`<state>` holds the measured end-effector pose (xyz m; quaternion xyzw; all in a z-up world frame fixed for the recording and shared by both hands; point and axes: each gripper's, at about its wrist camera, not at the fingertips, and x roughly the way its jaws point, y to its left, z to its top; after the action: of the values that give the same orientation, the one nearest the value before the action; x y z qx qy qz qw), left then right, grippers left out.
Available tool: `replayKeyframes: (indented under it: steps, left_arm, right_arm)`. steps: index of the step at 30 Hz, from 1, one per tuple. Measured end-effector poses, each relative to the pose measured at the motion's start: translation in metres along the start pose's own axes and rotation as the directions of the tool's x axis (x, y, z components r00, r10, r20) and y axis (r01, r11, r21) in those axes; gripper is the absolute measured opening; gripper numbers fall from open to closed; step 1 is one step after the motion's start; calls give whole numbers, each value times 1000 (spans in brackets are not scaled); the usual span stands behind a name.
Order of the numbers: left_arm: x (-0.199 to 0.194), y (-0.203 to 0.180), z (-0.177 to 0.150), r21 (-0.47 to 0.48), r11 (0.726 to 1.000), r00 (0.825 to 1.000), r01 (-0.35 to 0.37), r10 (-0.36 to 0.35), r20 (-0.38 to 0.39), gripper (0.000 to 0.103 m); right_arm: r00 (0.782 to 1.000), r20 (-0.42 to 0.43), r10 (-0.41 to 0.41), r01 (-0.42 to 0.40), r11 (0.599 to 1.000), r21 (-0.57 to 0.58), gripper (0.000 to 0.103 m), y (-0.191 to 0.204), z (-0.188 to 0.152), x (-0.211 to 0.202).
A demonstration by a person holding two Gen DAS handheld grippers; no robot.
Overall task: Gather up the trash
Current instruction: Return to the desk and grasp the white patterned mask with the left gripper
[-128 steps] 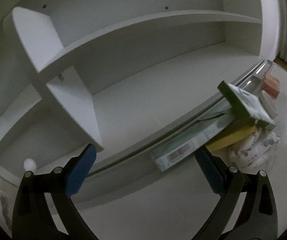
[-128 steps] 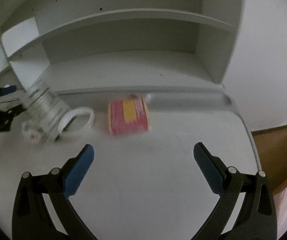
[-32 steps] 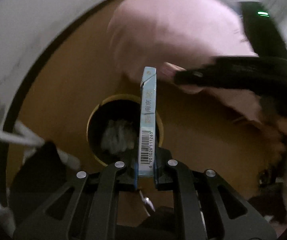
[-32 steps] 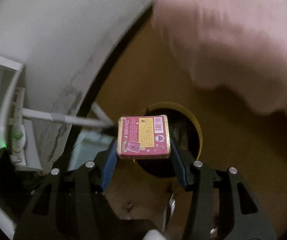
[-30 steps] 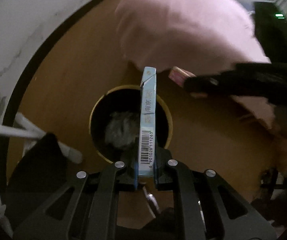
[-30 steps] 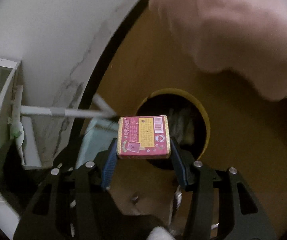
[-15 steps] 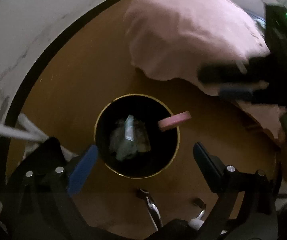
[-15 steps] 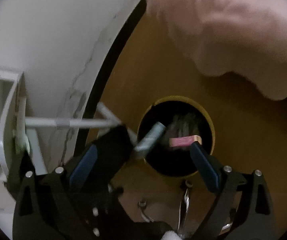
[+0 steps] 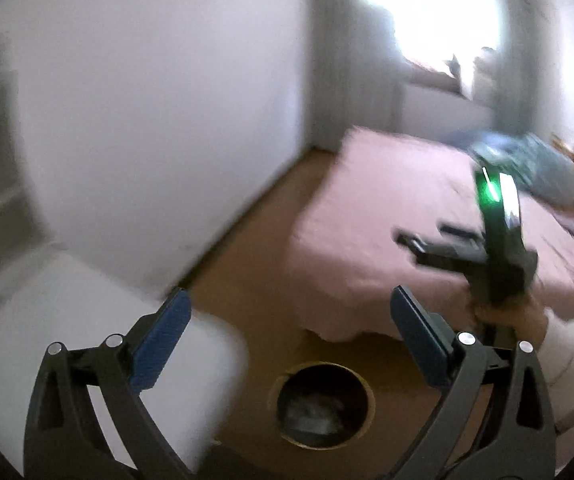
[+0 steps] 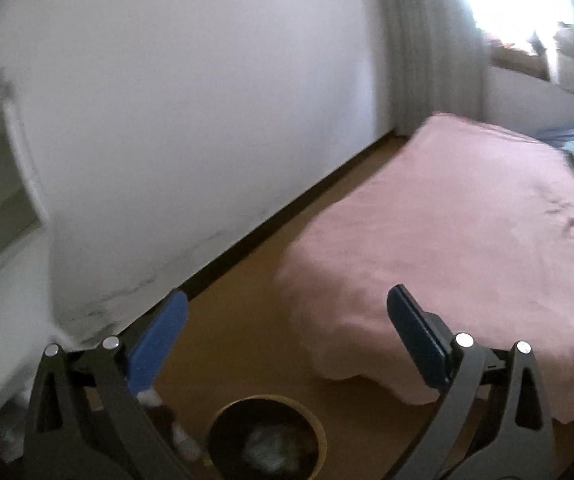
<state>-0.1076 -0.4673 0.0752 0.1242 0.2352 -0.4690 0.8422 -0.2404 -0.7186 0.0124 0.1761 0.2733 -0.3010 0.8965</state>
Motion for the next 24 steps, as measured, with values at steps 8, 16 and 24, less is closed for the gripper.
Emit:
replayKeyframes:
  steps: [8,16,24]
  left_arm:
    - [-86,195,-66,-280,838,883,-469,437,-172,96]
    - [-116,342,-135,-522,665,845,-534,394,-362,88]
    - [-70,397,-128,-523,704,870,-481,310,-383,59]
  right_arm:
    - [949,-81,305,-312,945,-96,97,151,27,24]
    - [857,-197,476,-513,824,-241,97,303,11,38]
    - [848,-244,470,-525,805,-276,96,342,-3,44]
